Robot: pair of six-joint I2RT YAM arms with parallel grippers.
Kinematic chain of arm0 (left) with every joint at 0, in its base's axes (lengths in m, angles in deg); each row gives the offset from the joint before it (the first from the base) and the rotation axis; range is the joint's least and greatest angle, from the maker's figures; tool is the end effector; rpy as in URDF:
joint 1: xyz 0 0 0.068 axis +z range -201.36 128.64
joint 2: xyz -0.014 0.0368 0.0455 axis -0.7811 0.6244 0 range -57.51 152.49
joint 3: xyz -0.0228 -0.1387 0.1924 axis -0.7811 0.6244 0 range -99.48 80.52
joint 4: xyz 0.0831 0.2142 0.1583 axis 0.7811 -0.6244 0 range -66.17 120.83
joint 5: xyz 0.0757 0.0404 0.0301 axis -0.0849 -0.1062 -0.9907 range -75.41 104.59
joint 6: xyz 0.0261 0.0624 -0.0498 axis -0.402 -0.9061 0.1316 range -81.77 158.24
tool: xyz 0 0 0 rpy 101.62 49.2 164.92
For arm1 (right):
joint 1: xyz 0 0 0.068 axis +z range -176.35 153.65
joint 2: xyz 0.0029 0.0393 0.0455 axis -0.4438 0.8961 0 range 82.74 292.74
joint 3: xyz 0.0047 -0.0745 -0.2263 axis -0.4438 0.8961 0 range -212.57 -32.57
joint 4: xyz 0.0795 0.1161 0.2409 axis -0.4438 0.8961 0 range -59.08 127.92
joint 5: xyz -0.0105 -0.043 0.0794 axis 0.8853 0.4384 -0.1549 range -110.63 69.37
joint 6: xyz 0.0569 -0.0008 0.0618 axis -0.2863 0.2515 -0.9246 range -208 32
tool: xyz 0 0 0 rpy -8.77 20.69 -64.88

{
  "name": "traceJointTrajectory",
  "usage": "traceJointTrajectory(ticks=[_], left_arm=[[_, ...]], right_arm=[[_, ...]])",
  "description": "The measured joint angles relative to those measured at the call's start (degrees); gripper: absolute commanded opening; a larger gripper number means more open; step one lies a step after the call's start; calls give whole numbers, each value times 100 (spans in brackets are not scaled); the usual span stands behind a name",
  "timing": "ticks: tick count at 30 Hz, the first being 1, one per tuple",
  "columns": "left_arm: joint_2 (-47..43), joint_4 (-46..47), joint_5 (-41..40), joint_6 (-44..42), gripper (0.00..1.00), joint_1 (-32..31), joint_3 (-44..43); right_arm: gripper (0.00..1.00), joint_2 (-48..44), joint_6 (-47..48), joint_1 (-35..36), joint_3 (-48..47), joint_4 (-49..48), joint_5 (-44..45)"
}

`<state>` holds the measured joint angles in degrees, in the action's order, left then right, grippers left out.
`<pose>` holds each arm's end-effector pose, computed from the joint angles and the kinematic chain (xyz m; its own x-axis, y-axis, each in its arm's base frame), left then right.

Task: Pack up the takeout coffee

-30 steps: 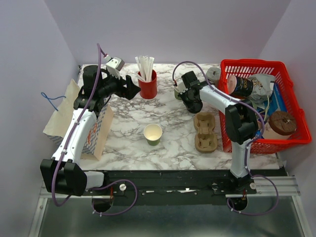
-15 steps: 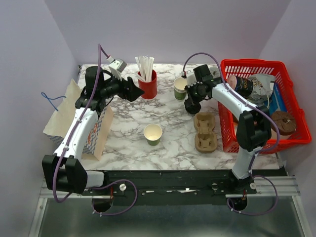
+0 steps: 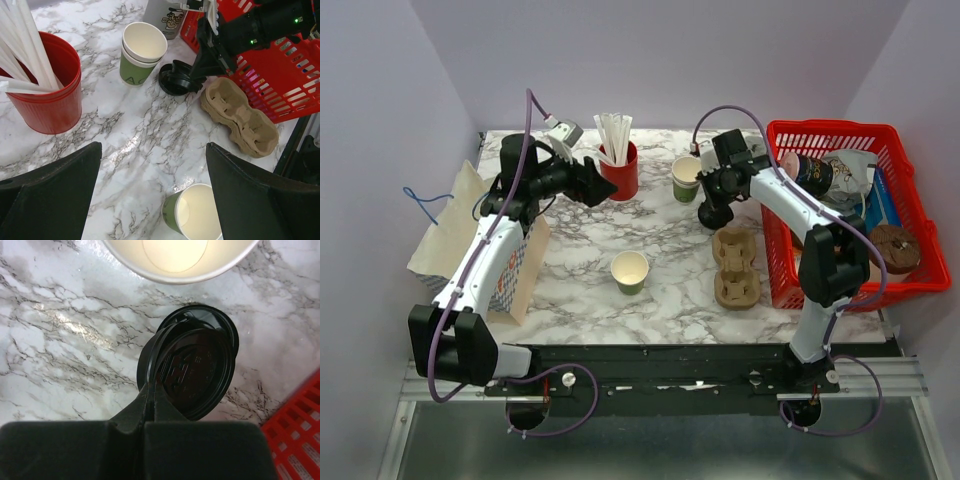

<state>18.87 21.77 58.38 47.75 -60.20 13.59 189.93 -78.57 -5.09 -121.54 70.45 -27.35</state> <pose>0.3447 -0.1051 0.3108 -0.4348 -0.0531 -0.8989 0.6972 0.6120 -0.3734 0.4025 0.1658 0.1816 -0.7090 -0.4504 -0.5426 -0.5417 0.8405 0.0102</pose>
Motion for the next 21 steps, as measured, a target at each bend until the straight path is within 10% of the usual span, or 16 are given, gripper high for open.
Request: traceJointTrajectory(ticks=[21], left_arm=[[63,-4,-61,-59,92,-245,68]], right_arm=[[9,-15,1189,310,472,-691,2184]])
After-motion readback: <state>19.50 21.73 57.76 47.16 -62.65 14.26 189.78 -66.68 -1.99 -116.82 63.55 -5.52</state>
